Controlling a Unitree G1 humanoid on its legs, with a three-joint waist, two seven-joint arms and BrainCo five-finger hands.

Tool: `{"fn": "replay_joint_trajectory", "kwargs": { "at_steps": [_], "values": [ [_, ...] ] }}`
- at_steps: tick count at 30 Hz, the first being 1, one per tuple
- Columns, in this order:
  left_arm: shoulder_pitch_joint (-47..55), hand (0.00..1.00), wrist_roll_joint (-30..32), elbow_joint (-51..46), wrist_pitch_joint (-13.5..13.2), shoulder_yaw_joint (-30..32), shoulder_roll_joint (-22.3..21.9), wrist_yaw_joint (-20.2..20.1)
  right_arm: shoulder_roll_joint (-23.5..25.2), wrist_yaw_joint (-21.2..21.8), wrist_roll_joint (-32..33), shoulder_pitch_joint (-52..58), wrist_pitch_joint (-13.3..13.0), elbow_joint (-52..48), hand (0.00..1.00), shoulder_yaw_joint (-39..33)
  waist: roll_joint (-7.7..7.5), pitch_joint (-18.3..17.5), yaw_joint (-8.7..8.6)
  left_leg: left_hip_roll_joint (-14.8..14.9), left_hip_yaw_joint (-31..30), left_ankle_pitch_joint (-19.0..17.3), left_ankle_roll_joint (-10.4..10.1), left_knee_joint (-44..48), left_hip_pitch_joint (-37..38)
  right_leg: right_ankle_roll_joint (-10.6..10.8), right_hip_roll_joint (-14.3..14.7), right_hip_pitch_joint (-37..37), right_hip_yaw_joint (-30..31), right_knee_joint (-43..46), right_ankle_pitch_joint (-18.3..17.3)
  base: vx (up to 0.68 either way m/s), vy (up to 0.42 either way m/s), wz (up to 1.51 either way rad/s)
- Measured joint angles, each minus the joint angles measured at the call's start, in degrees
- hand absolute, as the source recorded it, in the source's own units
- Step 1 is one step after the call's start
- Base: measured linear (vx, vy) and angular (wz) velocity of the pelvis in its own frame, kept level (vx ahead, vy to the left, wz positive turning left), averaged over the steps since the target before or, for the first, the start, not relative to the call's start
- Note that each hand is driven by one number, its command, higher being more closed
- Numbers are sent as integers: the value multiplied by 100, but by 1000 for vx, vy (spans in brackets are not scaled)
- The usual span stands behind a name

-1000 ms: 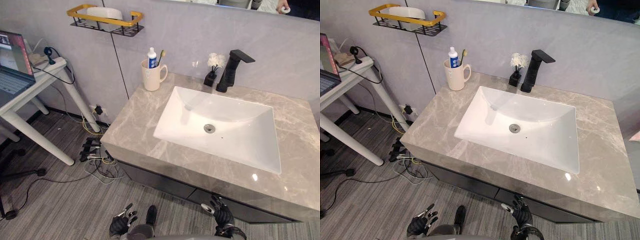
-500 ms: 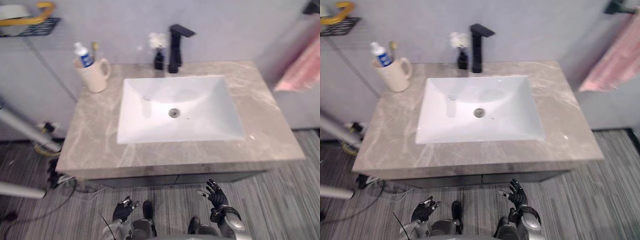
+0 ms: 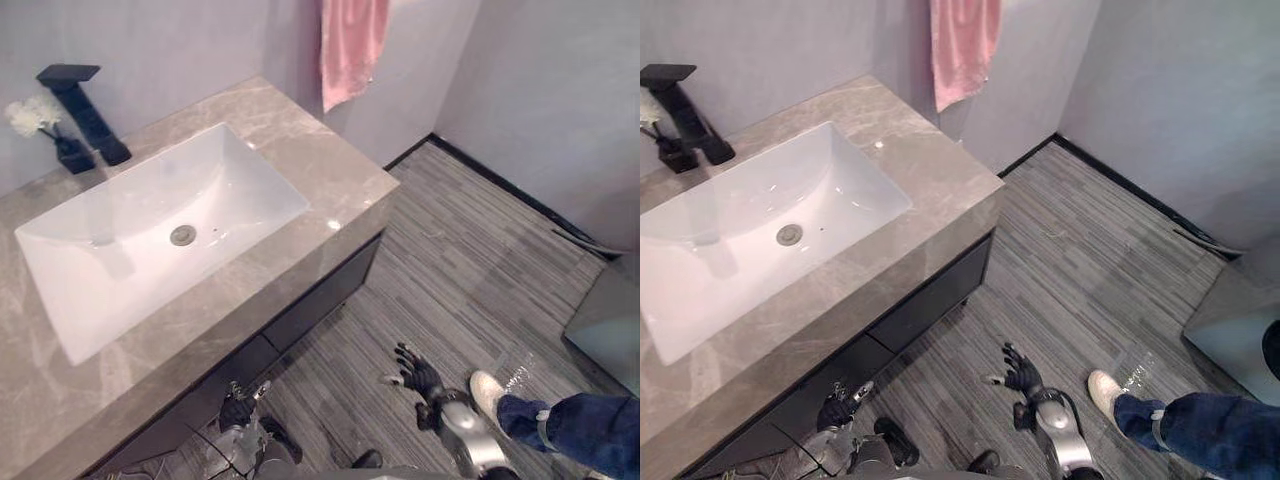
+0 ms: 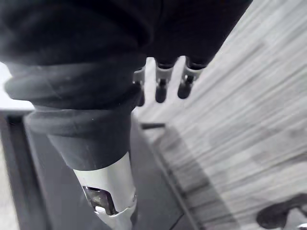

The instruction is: Organize washtable

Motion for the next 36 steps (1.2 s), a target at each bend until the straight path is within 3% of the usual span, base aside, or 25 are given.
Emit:
{"fn": "replay_joint_trajectory", "kwargs": {
  "at_steps": [2, 4, 6, 7, 8, 9, 10, 11, 13, 14, 15, 16, 17, 18, 19, 20, 22, 23, 25, 27, 32, 34, 35, 36],
  "values": [
    [78, 0, 2, 5, 3, 13, 10, 20, 5, -117, -53, 324, 1, 4, 0, -165, -18, 8, -113, -67, -5, 80, -35, -142, 135, -12, 38, 72, 121, -111, 34, -40, 66, -23],
    [111, 0, 2, 6, 1, 26, 17, 26, 12, -155, -52, 423, -1, 86, 0, -225, -25, 15, -89, -78, -230, 78, -36, -116, 251, -33, 55, 131, 328, -165, 70, -10, 92, -60],
    [115, 0, -18, 31, -7, 100, 110, 68, 132, -246, -47, 377, -25, 275, 0, -269, -143, 111, -58, 46, -1361, 14, -31, 591, 137, -59, 65, 250, 729, -251, 123, 3, 67, -92],
    [116, 0, -80, 43, -10, 221, 97, 96, 205, -259, -46, 286, -59, 351, 0, -233, -181, 153, -32, -28, -2136, -478, -63, 786, 23, -60, 38, 235, 1020, -236, 123, -7, 143, -143],
    [113, 0, -136, 103, -12, 299, 95, 159, 239, -260, -42, 97, -126, 532, 0, -219, -36, 206, 92, -337, -3407, -930, -200, 805, 29, -73, 111, 182, 1533, -183, 124, -11, 197, -164],
    [119, 0, -149, 159, -12, 300, 109, 170, 236, -264, -42, -4, -145, 649, 0, -227, 44, 215, 134, -507, -3945, -1037, -211, 813, 34, -79, 161, 123, 1795, -143, 124, -11, 313, -227],
    [146, 0, -147, 274, -13, 296, 163, 191, 265, -268, -45, -232, -160, 940, 0, -253, 165, 248, 260, -837, -4975, -1309, -159, 834, 41, -133, 232, -70, 2376, 27, 104, -19, 333, -235],
    [162, 0, -144, 418, -20, 303, 254, 213, 369, -268, -53, -344, -157, 1162, 0, -265, 144, 263, 337, -1071, -5785, -1463, -157, 911, 102, -107, 219, -281, 2885, 246, 120, -5, 323, -240],
    [201, 0, -138, 644, -26, 302, 281, 255, 438, -272, -60, -420, -144, 1371, 0, -365, 127, 267, 429, -1352, -6746, -1709, -213, 759, 452, 45, 211, -534, 3675, 448, 212, 29, 300, -221],
    [196, 0, -139, 864, -27, 299, 249, 251, 430, -312, -83, -460, -142, 1465, 0, -508, 208, 231, 419, -1451, -7163, -1889, -129, 477, 748, 172, 310, -709, 4124, 506, 293, 25, 260, -212],
    [190, 0, -138, 948, -24, 283, 237, 250, 410, -354, -113, -477, -142, 1496, 0, -559, 217, 222, 409, -1504, -7235, -1924, -50, 399, 916, 252, 339, -792, 4335, 497, 363, -18, 309, -199],
    [163, 0, -363, 1031, 144, 295, 244, -27, 374, -370, -159, -519, -142, 1541, 0, -706, 169, 226, 407, -1758, -7144, -1958, 15, 754, 850, 237, 288, -874, 4762, 374, 581, -75, 286, -197],
    [150, 0, -515, 997, 288, 257, 302, -410, 362, -374, -173, -581, -143, 1629, 0, -847, 87, 243, 484, -2143, -7207, -1924, -1, 1716, 511, 215, 217, -888, 5154, 231, 860, -118, 359, -205],
    [157, 0, -549, 932, 285, 213, 350, -510, 375, -381, -171, -643, -147, 1714, 0, -886, -42, 256, 541, -2292, -7307, -2077, 120, 2102, 328, 254, 126, -916, 5388, 144, 964, -173, 310, -227],
    [143, 0, -269, 929, 0, 227, 226, -350, 413, -387, -170, -747, -175, 1927, 0, -991, 171, 136, 564, -2333, -7692, -2324, 310, 1761, 310, 451, 298, -973, 5771, -77, 1131, -197, 305, -240],
    [58, 0, -70, 1071, -115, 218, 222, -166, 461, -388, -169, -889, -196, 2056, 0, -1066, 198, 121, 543, -2292, -7455, -2506, 505, 1645, 448, 561, 422, -982, 6215, -326, 1335, -187, 269, -218],
    [-4, 0, 140, 1251, -178, 176, 268, -74, 458, -377, -168, -945, -192, 2168, 0, -1222, 202, 104, 386, -2167, -6848, -2433, 598, 1491, 440, 351, 545, -1156, 6303, -214, 1401, -110, 169, -153],
    [-4, 0, 138, 1323, -199, 199, 270, -48, 457, -391, -166, -920, -190, 2200, 0, -1334, 213, 98, 382, -2149, -6689, -2428, 606, 1440, 468, 293, 605, -1228, 6270, -119, 1365, -29, 145, -165],
    [-37, 0, 159, 1574, -229, 248, 357, 45, 446, -482, -153, -766, -188, 2330, 0, -1683, 153, 54, 233, -2164, -6230, -2398, 662, 1240, 566, 249, 617, -1256, 6503, -353, 1561, 16, 112, -121],
    [-20, 0, 266, 1875, -224, 231, 453, 111, 462, -514, -29, -446, -160, 2385, 0, -1820, 196, 39, 105, -2119, -5824, -2326, 686, 863, 811, 114, 679, -1250, 6674, -525, 1706, 47, 68, -93],
    [-98, 0, 521, 2086, -191, 171, 587, 131, 596, -471, 129, -92, -137, 2349, 0, -2020, 207, -17, -193, -1986, -5182, -2331, 679, 441, 1280, 166, 947, -1210, 6757, -532, 1867, 107, 26, -73],
    [-193, 0, 609, 2201, -197, 162, 602, 133, 642, -473, 156, -133, -142, 2294, 0, -2004, 216, -25, -207, -1942, -4742, -2329, 681, 376, 1296, 12, 1179, -1378, 6647, -521, 2194, 33, 25, -142],
    [-248, 0, 689, 2270, -184, 150, 583, 136, 658, -479, 207, -187, -148, 2193, 0, -1990, 242, -29, -221, -1882, -4342, -2309, 668, 389, 1236, -421, 1353, -1535, 6336, -592, 2644, -16, 45, -186],
    [-268, 0, 692, 2271, -176, 135, 595, 136, 681, -481, 221, -223, -147, 2109, 0, -1973, 231, -32, -227, -1866, -4129, -2249, 641, 435, 1166, -721, 1454, -1596, 6091, -718, 2985, -75, 21, -209]
  ]
}}
